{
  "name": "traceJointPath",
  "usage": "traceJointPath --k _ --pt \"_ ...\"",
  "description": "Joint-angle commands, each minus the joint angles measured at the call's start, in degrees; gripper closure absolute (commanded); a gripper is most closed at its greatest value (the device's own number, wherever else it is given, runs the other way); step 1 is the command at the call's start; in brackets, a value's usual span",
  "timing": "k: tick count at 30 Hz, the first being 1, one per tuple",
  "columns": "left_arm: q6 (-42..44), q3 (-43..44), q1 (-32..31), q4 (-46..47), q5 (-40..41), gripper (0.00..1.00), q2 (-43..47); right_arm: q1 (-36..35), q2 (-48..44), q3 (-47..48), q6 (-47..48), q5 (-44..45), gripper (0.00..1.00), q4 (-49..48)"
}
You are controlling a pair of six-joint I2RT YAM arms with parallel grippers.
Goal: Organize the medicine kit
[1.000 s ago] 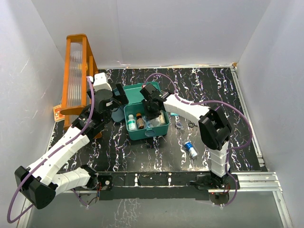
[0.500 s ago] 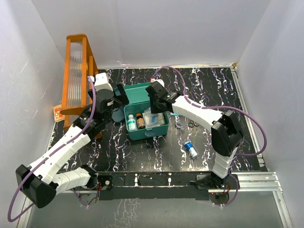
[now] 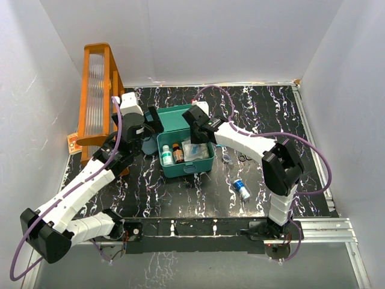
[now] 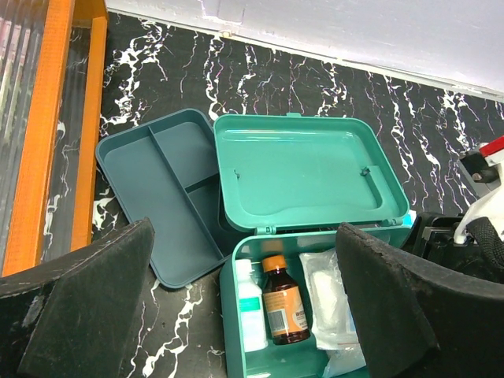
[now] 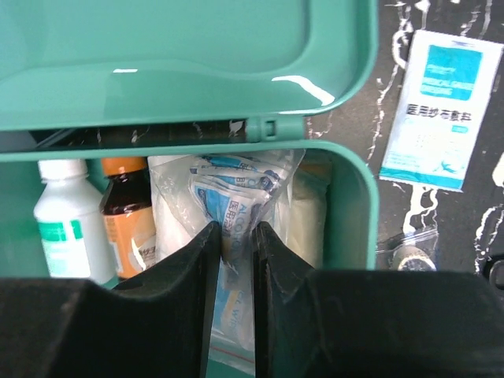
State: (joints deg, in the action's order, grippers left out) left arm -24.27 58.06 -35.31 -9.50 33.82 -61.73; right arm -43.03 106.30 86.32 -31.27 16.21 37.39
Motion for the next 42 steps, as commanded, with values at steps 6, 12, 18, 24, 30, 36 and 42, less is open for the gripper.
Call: traceJointPath --k 6,12,18,24,30,36,42 --pt "-0.2 -0.1 0.3 -0.2 -0.1 0.01 0.2 0.3 -1.6 -1.1 -2.6 5.0 0.62 -1.8" --pt "-0.2 -0.2 0.3 -0.3 -0.2 0.01 0.3 0.3 -4.6 0.6 -1.1 2.4 0.52 -1.6" --pt "-0.5 -0.2 0.3 -0.1 -0.4 0.01 0.1 0.3 -5.9 3.3 -1.1 0.8 0.5 1.0" --pt "-0.5 -0.3 0.3 0.0 -0.7 0.01 0.0 0.2 -6.1 3.5 1.7 -5.8 0.7 -0.9" --pt "-0.4 -0.3 0.3 -0.2 -0.5 0.01 0.2 0.3 -5.5 1.8 1.7 -7.3 0.91 -2.7" --pt "-0.2 -0.3 0.3 -0.2 -0.5 0.01 0.1 0.3 -2.0 1.2 1.0 -6.1 0.8 0.0" --pt "0.1 -0.4 0.3 -0.1 -1.0 0.01 -0.1 0.3 -0.4 -0.3 0.2 -2.4 0.72 1.6"
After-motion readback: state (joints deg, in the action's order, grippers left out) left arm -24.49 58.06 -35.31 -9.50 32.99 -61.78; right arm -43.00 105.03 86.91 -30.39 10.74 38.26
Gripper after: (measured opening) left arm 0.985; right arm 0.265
